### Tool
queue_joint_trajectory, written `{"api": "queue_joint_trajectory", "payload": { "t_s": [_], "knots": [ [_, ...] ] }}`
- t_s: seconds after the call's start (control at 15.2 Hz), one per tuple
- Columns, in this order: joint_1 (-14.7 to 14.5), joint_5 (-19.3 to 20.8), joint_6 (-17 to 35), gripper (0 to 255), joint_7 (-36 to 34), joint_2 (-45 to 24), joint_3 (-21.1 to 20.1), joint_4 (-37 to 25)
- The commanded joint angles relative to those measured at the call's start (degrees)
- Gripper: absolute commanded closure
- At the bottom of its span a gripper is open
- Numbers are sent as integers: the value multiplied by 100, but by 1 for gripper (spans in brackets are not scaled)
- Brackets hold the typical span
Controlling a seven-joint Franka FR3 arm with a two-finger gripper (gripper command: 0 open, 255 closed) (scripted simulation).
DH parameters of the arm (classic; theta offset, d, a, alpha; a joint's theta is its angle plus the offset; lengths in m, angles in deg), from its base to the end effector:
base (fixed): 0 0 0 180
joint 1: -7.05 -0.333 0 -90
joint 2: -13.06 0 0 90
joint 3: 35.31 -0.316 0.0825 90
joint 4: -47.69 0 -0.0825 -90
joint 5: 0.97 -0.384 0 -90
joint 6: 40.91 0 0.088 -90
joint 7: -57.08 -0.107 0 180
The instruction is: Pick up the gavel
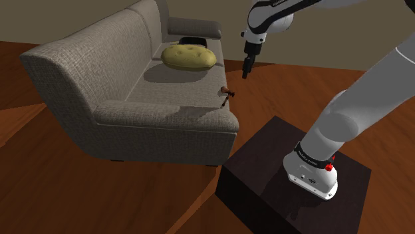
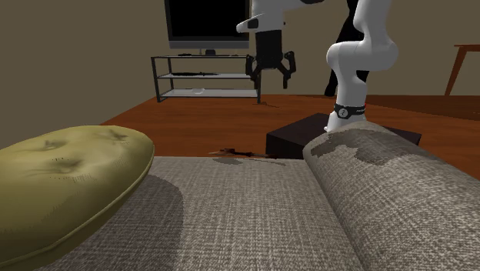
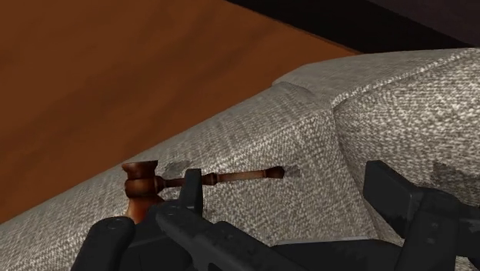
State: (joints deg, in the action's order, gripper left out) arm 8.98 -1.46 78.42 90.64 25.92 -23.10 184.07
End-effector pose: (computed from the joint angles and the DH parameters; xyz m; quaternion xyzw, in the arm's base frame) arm 0.4422 -0.1118 0.4007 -0.9843 -0.1697 0.0248 0.0406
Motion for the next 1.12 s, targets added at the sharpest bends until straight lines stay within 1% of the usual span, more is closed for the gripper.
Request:
{"api": "queue_joint_trajectory", "payload": {
  "t_s": [0.0,0.46,0.92,1.06],
  "knots": [
    [19,-86,218,0,297,-433,123,-174],
    [158,-624,865,0,1288,-2030,316,-930],
    [520,-1172,1146,0,2135,-3660,188,-2071],
    [535,-1193,1205,0,2152,-3721,169,-2071]
  ]
}}
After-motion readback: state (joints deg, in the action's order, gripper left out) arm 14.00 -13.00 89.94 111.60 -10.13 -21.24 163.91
